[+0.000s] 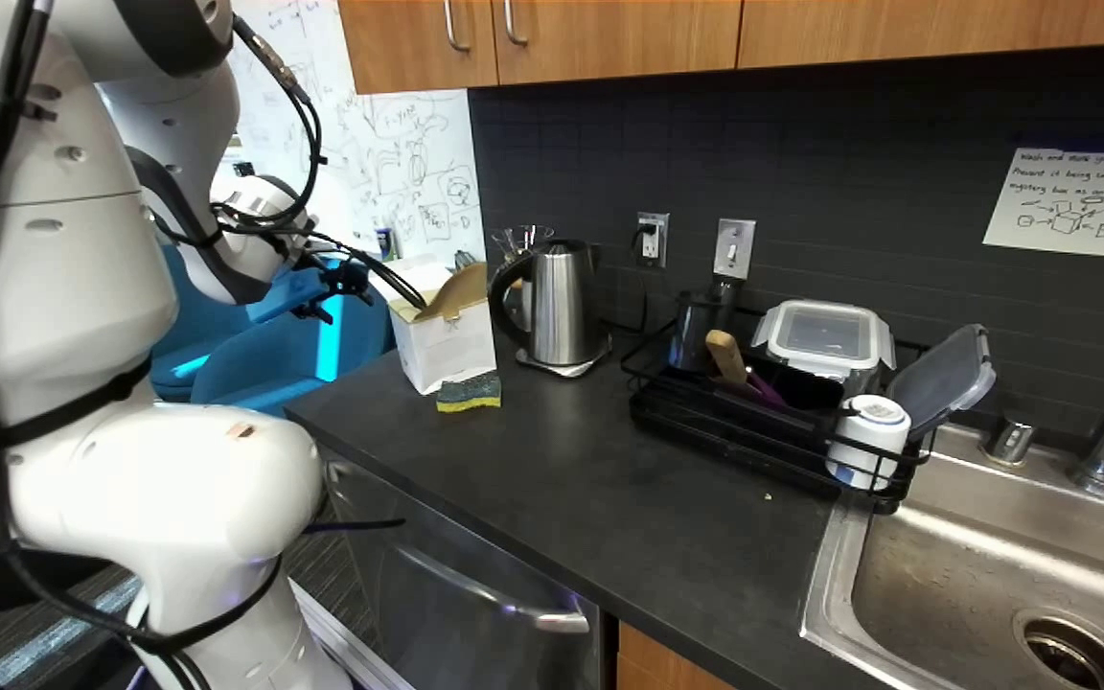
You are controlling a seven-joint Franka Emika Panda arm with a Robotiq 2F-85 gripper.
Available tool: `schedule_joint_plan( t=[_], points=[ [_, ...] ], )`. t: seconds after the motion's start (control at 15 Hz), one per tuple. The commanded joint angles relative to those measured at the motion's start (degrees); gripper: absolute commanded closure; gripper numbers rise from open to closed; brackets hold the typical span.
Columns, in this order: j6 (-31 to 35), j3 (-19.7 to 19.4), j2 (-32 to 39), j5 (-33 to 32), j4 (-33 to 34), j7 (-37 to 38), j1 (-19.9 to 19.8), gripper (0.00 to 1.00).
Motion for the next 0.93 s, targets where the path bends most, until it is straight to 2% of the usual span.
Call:
schedule_joint_plan(
  t=[0.0,0.47,0.53,0.6,0.67,0.73,0.87],
  points=[
    [3.08,-0.86,0.10,-1.36,-0.52,-1.61,-0.55,0.00],
    [5.49,-1.88,2.18,-6.34,0.17,-2.29,-0.80,0.00],
    [6.18,-2.30,2.52,-7.42,0.20,-2.50,-1.15,0.05],
    [6.63,-2.55,2.92,-8.40,0.38,-2.65,-1.32,0.15],
    [7.06,-2.83,3.24,-9.42,0.55,-2.88,-1.50,0.29],
    [7.44,-3.12,3.61,-10.39,0.75,-3.23,-1.62,0.30],
    [8.00,-3.54,4.09,-11.89,1.09,-3.98,-1.82,0.44]
  ],
)
